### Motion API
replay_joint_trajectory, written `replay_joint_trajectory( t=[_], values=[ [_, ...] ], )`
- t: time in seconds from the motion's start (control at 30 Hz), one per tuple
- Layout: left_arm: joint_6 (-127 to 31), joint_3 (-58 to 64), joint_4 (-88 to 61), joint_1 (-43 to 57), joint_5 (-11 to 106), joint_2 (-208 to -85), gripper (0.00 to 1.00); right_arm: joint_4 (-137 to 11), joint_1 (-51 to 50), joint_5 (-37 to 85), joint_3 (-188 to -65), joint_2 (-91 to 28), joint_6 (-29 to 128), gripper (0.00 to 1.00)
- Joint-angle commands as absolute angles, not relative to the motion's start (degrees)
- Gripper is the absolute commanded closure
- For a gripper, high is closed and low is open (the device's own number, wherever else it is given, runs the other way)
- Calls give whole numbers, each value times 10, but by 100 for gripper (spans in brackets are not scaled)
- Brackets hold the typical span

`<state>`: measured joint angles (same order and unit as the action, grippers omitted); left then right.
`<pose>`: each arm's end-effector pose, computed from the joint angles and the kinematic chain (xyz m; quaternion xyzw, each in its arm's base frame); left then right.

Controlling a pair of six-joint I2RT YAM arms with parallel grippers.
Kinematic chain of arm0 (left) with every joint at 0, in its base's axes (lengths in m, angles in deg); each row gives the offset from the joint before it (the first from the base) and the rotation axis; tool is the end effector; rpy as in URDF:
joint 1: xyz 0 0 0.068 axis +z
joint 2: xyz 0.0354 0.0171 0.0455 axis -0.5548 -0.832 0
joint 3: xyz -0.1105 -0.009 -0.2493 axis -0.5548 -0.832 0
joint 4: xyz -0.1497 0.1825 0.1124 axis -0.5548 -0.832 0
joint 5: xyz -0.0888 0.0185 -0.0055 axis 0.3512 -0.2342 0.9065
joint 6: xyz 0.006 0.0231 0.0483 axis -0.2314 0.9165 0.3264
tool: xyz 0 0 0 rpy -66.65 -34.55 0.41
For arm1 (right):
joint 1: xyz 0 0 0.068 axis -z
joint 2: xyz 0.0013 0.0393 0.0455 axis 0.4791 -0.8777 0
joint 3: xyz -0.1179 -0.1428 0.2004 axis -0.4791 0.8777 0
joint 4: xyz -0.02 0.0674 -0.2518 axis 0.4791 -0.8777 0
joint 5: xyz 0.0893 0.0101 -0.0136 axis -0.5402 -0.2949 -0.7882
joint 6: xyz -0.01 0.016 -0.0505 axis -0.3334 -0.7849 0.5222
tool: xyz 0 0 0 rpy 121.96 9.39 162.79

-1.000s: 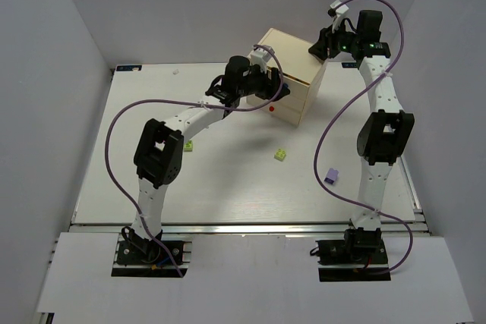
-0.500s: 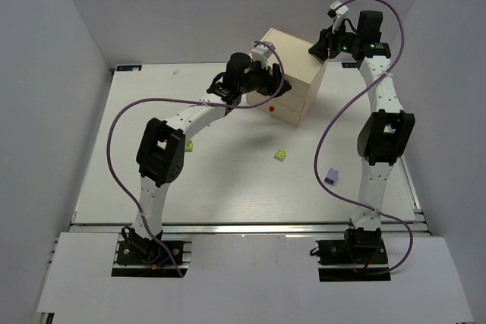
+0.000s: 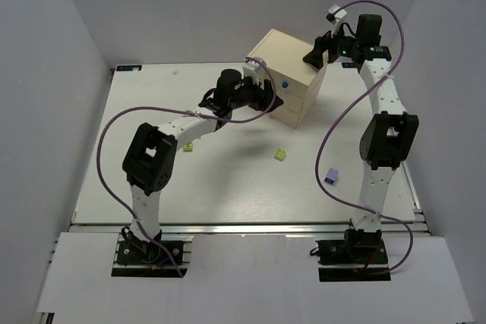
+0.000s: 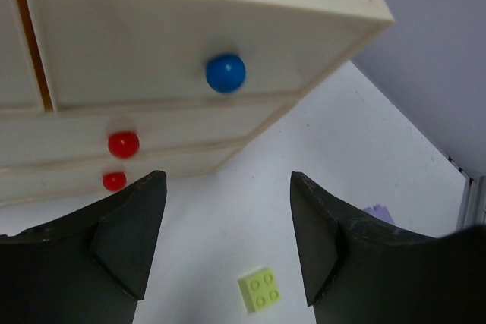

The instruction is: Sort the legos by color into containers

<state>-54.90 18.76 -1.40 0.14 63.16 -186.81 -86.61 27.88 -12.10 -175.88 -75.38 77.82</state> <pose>0.3947 -0.2790 0.2610 0.2284 0.7495 -0.4084 0.4682 0.5059 0.0312 0.3502 -0.3490 0.7245 0.2197 0.5523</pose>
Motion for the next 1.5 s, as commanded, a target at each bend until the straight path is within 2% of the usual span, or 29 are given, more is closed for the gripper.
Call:
replay_joint_trajectory(
  t=[0.0,0.27,0.4,0.53,0.57,0.67,0.7,0.77,0.8,0.87,0.9,0.93,0.97,1.0,1.03,1.17,1.27,1.47],
  values=[
    [-542,144,54,0,656,-1753,24,-974,264,-158,-1724,-748,736,11],
    [-534,32,42,12,621,-1625,23,-871,271,-95,-1694,-689,654,11],
    [-527,-26,22,17,582,-1588,22,-756,280,-7,-1623,-638,609,11],
    [-557,-65,31,28,568,-1588,25,-710,279,96,-1599,-594,600,11],
    [-575,-70,36,28,570,-1589,27,-702,279,105,-1596,-587,600,11],
    [-606,-77,59,40,592,-1616,42,-654,297,133,-1543,-530,612,11],
    [-614,-77,72,40,596,-1625,53,-636,295,174,-1518,-486,632,11],
    [-631,-68,86,45,613,-1660,65,-595,293,183,-1457,-447,643,11],
    [-638,-63,95,45,616,-1672,69,-600,297,158,-1454,-421,635,11],
    [-649,-42,100,45,622,-1709,69,-623,304,111,-1433,-394,628,11],
    [-651,-30,95,45,622,-1722,68,-623,307,44,-1415,-358,616,22],
    [-650,-4,89,45,623,-1737,66,-623,307,2,-1372,-340,615,39],
    [-650,11,74,50,626,-1765,61,-623,306,-32,-1351,-300,614,63],
    [-649,28,64,50,626,-1780,55,-623,305,-69,-1326,-281,605,94],
    [-645,41,61,50,630,-1792,44,-623,304,-99,-1301,-262,589,100],
    [-637,96,60,50,660,-1848,32,-577,306,-172,-1154,-157,552,99],
    [-633,131,50,50,665,-1870,31,-569,307,-183,-1106,-132,545,95],
    [-625,181,37,50,660,-1916,31,-569,310,-199,-1090,-122,537,94]
  ],
)
